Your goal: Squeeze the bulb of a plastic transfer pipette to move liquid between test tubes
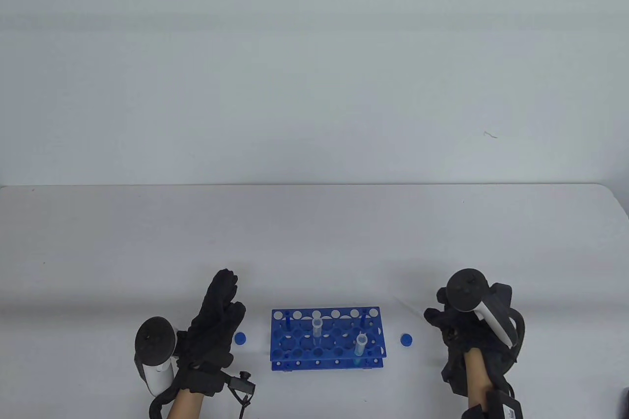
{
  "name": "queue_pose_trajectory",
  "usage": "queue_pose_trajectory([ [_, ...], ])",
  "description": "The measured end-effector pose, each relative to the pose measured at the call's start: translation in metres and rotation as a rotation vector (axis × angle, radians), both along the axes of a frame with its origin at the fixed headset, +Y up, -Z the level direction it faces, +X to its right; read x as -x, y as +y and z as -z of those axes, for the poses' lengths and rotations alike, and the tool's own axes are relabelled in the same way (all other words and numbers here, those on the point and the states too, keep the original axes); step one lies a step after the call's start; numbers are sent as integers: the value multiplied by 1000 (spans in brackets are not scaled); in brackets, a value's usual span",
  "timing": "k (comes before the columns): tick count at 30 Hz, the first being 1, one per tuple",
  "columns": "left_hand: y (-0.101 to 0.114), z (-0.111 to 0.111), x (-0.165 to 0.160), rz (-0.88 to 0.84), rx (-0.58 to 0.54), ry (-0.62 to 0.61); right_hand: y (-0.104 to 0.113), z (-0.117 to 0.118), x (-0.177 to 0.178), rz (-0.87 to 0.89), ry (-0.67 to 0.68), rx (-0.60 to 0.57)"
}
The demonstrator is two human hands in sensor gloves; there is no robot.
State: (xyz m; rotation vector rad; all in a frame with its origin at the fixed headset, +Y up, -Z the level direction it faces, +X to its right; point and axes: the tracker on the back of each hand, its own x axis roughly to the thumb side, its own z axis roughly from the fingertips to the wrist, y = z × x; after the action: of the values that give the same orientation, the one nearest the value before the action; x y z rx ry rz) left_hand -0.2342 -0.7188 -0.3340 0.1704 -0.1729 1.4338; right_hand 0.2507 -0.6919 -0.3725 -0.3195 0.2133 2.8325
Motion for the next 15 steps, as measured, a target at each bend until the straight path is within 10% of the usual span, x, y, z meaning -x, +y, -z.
queue_pose_trajectory([
  [15, -10, 2, 1, 13, 44, 24, -79, 4, 3, -383, 55, -31],
])
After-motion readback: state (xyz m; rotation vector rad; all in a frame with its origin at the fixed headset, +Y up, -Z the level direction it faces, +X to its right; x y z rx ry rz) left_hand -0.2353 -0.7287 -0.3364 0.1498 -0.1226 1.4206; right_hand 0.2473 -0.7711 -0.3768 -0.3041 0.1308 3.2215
